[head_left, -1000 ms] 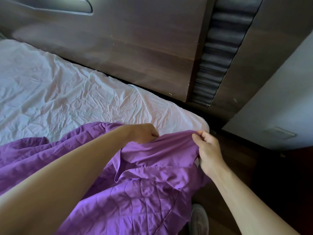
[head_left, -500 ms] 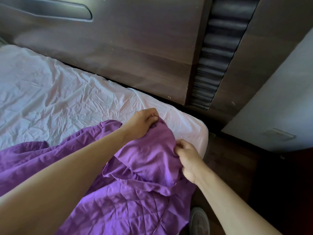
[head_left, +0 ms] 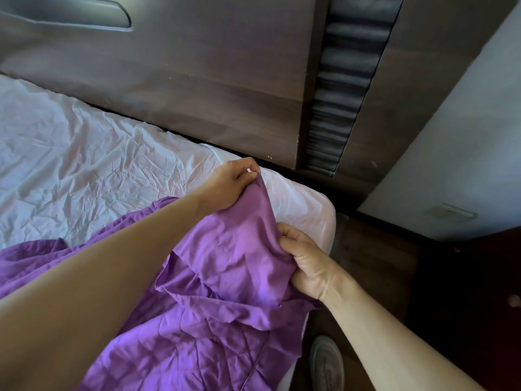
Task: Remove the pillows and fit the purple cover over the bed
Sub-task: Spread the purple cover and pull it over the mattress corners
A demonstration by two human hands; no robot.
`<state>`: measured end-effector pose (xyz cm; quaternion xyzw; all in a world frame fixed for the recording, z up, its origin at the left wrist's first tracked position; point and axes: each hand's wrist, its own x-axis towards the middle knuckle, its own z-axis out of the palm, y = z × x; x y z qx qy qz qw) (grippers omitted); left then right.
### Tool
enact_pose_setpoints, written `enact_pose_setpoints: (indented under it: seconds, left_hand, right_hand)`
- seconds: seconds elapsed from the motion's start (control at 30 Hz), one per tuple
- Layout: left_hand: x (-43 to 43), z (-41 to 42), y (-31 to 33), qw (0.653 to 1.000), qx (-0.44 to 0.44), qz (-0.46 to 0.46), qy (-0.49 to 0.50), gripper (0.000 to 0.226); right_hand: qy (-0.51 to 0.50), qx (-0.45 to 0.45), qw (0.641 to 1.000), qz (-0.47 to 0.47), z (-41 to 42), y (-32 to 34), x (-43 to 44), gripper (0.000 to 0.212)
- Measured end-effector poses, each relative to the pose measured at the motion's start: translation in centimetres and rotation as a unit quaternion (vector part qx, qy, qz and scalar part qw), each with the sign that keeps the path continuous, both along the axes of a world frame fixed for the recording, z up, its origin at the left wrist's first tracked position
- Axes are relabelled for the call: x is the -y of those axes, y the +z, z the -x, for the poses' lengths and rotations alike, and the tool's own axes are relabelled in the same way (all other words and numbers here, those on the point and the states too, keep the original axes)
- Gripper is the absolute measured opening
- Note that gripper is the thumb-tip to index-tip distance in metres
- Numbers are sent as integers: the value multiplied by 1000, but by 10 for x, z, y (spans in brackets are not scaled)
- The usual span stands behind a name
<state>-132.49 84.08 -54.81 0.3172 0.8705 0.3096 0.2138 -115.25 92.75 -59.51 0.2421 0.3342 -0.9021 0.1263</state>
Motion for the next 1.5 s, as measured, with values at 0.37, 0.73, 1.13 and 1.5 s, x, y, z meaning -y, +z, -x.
enact_pose_setpoints:
  seconds: [0.37, 0.73, 1.13, 1.5]
  left_hand:
    - [21, 17, 0, 986, 141, 72, -47, 9]
    - [8, 32, -26, 953, -96, 262, -120, 32]
    - [-36, 32, -80, 909, -252, 304, -134, 56]
    - [-55, 39, -88, 892, -252, 346, -147, 58]
  right_hand:
    - [-74, 62, 990, -102, -16, -14, -66, 19]
    - [-64, 129, 917, -372, -45, -55, -122, 26]
    - [-91, 138, 794, -585, -19, -130, -124, 30]
    - [-3, 167, 769, -617, -1, -175, -128, 51]
